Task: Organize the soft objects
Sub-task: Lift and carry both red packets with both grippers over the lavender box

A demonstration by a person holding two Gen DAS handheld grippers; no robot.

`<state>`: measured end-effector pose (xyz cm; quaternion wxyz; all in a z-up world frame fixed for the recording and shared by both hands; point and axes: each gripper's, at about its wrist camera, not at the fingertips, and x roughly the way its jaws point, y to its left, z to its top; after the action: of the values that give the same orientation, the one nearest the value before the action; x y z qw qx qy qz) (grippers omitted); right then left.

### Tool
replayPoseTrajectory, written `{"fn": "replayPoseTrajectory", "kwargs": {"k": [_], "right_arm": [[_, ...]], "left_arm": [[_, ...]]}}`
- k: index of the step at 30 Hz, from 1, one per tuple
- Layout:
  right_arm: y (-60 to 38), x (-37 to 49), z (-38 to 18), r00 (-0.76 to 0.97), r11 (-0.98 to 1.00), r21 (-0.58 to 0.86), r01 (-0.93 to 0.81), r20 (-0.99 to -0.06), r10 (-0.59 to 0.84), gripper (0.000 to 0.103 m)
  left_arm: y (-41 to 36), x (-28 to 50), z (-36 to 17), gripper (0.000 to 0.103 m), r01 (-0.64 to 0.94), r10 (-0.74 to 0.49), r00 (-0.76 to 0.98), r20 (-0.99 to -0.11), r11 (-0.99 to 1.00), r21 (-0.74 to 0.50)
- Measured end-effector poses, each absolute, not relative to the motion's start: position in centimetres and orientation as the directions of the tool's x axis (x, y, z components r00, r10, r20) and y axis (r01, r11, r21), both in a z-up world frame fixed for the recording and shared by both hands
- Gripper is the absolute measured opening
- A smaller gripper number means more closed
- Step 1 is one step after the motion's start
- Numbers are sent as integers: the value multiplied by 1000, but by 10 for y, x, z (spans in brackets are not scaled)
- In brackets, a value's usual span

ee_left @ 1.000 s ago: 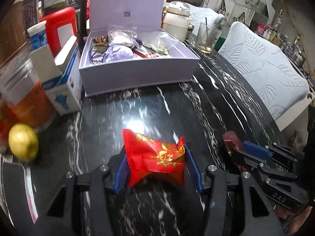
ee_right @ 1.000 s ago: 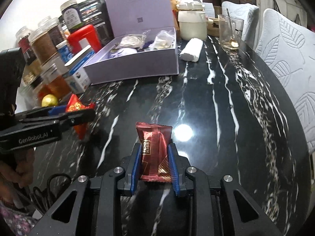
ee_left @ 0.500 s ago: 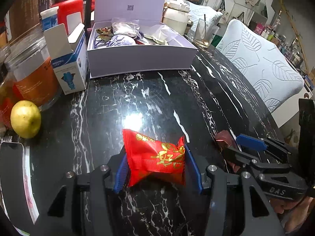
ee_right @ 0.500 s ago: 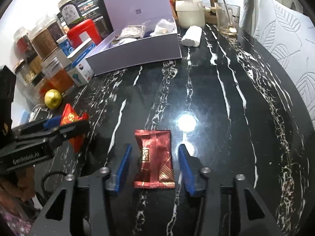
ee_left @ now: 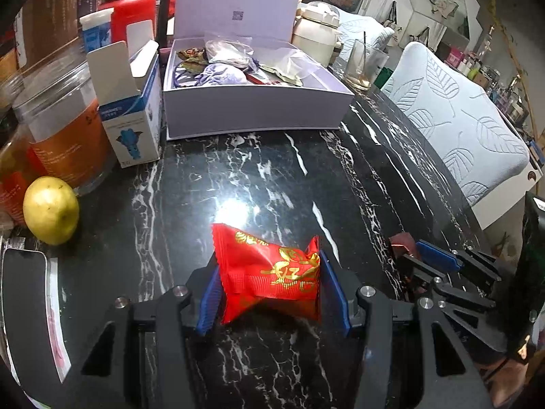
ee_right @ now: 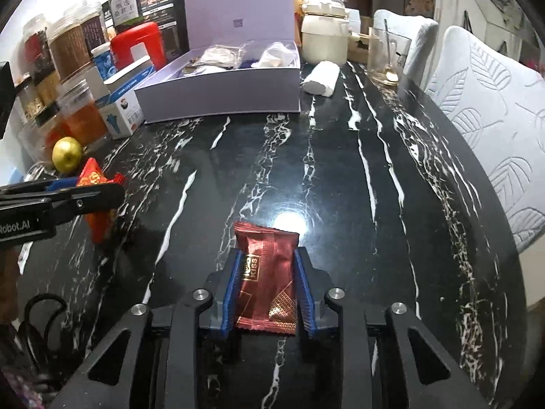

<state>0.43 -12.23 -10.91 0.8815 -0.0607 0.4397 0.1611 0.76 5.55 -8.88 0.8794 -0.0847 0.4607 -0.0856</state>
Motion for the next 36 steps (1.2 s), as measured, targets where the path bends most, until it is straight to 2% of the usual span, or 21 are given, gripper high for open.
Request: {"fn": "replayPoseTrajectory", "kwargs": {"k": [20, 28, 36], "right_arm": [[-141, -11, -97, 533, 928, 166, -333, -779, 330, 28], [-142, -20, -73, 557, 918, 180, -354, -748, 361, 28], [-138, -22, -38, 606, 900, 174, -399, -687, 401, 28]], "left_arm": [[44, 4, -76, 53, 116, -230, 573, -787, 973, -200], [48, 0, -52, 53, 122, -249, 607, -755, 968, -221], [46, -2, -13, 53, 144, -219, 680, -699, 976, -166]]}}
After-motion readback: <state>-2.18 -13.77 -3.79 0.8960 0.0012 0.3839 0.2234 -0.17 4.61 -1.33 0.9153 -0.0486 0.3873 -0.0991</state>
